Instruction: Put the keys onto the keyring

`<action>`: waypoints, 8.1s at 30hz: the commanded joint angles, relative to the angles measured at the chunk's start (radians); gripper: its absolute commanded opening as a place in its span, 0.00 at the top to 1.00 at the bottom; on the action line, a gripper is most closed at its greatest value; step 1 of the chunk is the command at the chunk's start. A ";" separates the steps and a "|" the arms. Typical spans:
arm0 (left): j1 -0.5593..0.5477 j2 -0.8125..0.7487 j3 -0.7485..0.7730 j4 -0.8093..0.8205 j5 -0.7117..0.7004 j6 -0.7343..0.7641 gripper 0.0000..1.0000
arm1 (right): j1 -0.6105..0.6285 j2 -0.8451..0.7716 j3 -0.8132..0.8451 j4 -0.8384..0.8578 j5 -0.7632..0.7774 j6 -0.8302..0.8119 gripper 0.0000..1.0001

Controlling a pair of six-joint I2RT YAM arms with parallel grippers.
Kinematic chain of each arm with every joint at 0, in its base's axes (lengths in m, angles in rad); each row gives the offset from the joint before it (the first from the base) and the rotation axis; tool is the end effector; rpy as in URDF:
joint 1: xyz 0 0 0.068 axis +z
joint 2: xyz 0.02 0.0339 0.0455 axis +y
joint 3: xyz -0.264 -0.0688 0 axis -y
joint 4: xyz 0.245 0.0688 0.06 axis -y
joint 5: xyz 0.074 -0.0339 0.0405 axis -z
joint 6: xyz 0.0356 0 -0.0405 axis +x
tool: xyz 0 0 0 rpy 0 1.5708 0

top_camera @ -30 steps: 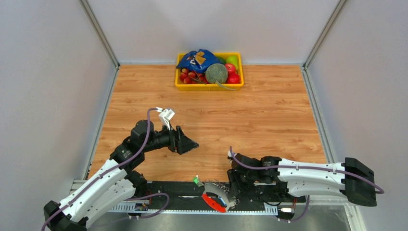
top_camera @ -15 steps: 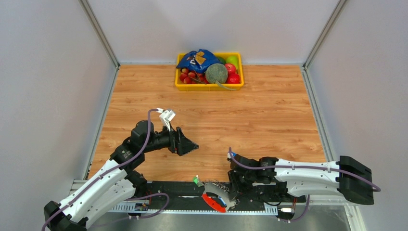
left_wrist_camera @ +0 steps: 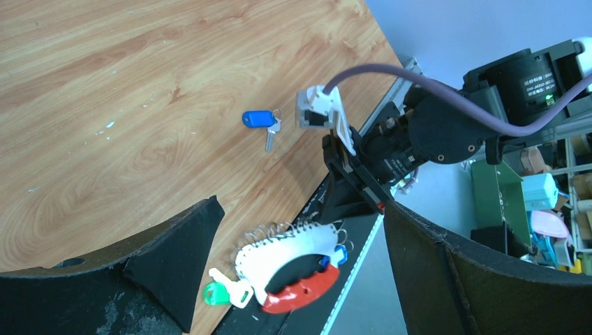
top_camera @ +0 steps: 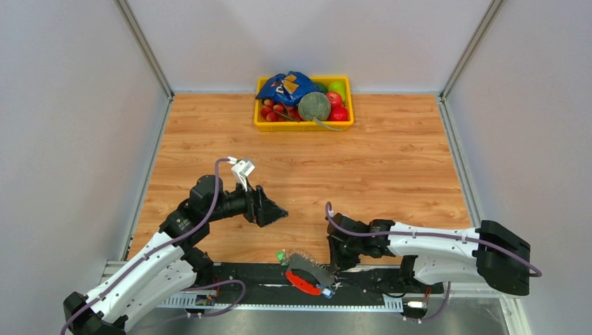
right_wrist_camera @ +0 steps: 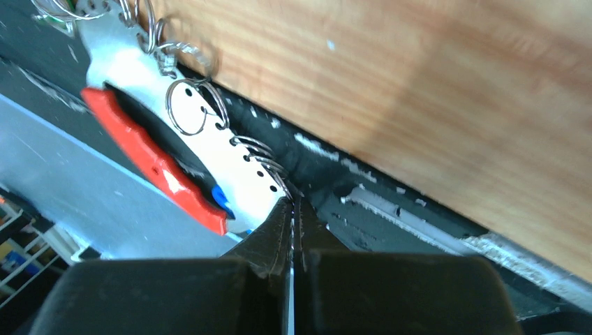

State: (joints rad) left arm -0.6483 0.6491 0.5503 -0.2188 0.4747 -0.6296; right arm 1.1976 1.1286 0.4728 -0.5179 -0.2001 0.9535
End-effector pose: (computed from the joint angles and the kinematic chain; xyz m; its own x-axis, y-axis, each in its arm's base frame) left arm 0.1175 -0.1095 0.2756 -0.7212 -0.1107 -0.6838 0.5673 0.4722 -0.6747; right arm 0.0590 0.1701 0.1498 -0.9616 -0.2640 -0.0744 -0.2703 0.8656 0.4215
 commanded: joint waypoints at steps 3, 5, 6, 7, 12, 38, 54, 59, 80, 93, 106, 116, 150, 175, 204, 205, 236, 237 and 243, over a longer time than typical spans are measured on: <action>-0.004 -0.005 0.032 -0.015 0.014 0.029 0.03 | -0.080 0.070 0.152 0.081 0.143 -0.112 1.00; -0.004 -0.005 0.037 -0.024 0.009 0.032 0.03 | -0.102 0.103 0.185 0.109 0.162 -0.137 1.00; -0.004 -0.005 0.040 -0.029 0.005 0.032 0.03 | -0.114 0.123 0.199 0.124 0.170 -0.151 1.00; -0.004 -0.005 0.043 -0.031 0.004 0.033 0.03 | -0.126 0.142 0.211 0.143 0.175 -0.161 1.00; -0.004 0.001 0.053 -0.037 -0.008 0.029 0.03 | -0.200 0.245 0.250 0.241 0.239 -0.218 1.00; -0.004 0.101 0.076 0.027 -0.029 -0.031 0.03 | -0.387 0.442 0.465 0.440 0.400 -0.353 0.65; -0.004 0.155 0.077 0.094 0.000 -0.052 0.03 | -0.421 0.367 0.400 0.424 0.218 -0.744 0.62; -0.004 0.155 0.082 0.092 -0.002 -0.053 0.03 | -0.421 0.361 0.383 0.428 0.152 -0.849 0.60; -0.004 0.024 0.086 -0.054 -0.056 0.012 0.02 | -0.383 0.455 0.174 0.879 0.056 -1.100 0.56; -0.004 -0.025 0.089 -0.106 -0.078 0.050 0.01 | -0.356 0.519 0.178 0.922 0.044 -1.159 0.64; -0.004 -0.013 0.090 -0.111 -0.075 0.060 0.00 | -0.357 0.560 0.206 0.914 0.034 -1.182 0.89; -0.004 -0.009 0.089 -0.097 -0.068 0.047 0.00 | -0.343 0.465 0.191 0.909 -0.008 -1.191 1.00; -0.004 -0.140 0.170 0.121 0.075 0.005 0.03 | -0.270 -0.205 0.347 0.623 -0.357 -0.924 1.00; -0.004 -0.144 0.108 0.425 0.238 -0.103 0.24 | -0.270 -0.177 0.477 0.604 -1.208 -1.196 1.00; -0.004 -0.243 0.197 0.384 0.336 -0.078 0.23 | -0.068 0.016 0.748 0.508 -0.946 -1.065 1.00; -0.004 -0.249 0.209 0.376 0.333 -0.069 0.23 | -0.067 0.018 0.748 0.539 -0.908 -1.031 1.00; -0.004 -0.221 0.302 0.227 0.287 0.049 0.38 | -0.021 -0.026 0.776 0.563 -0.346 -0.746 1.00; -0.004 -0.224 0.302 0.224 0.283 0.051 0.37 | -0.021 -0.031 0.771 0.558 -0.343 -0.749 1.00; -0.004 -0.228 0.312 0.223 0.271 0.057 0.38 | -0.021 -0.052 0.743 0.535 -0.325 -0.749 1.00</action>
State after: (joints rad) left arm -0.6483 0.4290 0.8257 0.0032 0.7605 -0.5980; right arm 1.1706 1.1107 1.2232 -0.0067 -0.5518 0.2047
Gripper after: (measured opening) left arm 0.625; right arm 0.008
